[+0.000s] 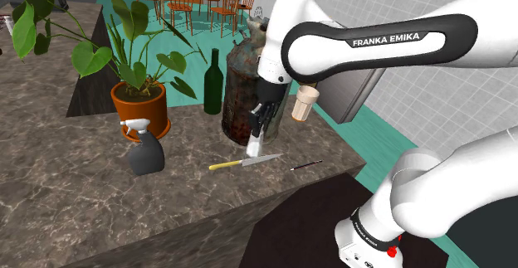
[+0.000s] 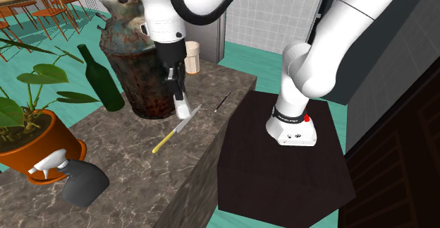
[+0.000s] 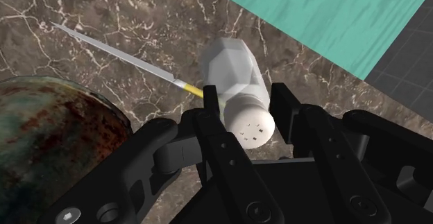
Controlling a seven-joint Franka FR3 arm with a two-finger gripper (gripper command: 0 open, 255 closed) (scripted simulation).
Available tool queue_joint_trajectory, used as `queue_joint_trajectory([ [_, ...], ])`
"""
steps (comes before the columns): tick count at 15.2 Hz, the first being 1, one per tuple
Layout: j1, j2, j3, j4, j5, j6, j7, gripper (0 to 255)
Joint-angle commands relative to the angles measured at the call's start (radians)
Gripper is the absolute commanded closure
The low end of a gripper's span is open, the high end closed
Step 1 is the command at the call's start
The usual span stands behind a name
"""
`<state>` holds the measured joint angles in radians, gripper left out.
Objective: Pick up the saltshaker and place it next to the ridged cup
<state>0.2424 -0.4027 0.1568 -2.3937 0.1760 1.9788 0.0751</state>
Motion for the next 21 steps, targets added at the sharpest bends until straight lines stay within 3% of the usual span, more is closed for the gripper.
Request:
queue_joint_trajectory([
  [1, 0.000, -0.009, -0.002, 0.019, -0.001, -0.029, 0.003, 255],
  [10, -0.003, -0.028, -0.009, 0.116, -0.009, -0.144, 0.013, 255],
  [21, -0.113, -0.088, -0.212, 0.068, -0.108, -0.184, -0.250, 255],
])
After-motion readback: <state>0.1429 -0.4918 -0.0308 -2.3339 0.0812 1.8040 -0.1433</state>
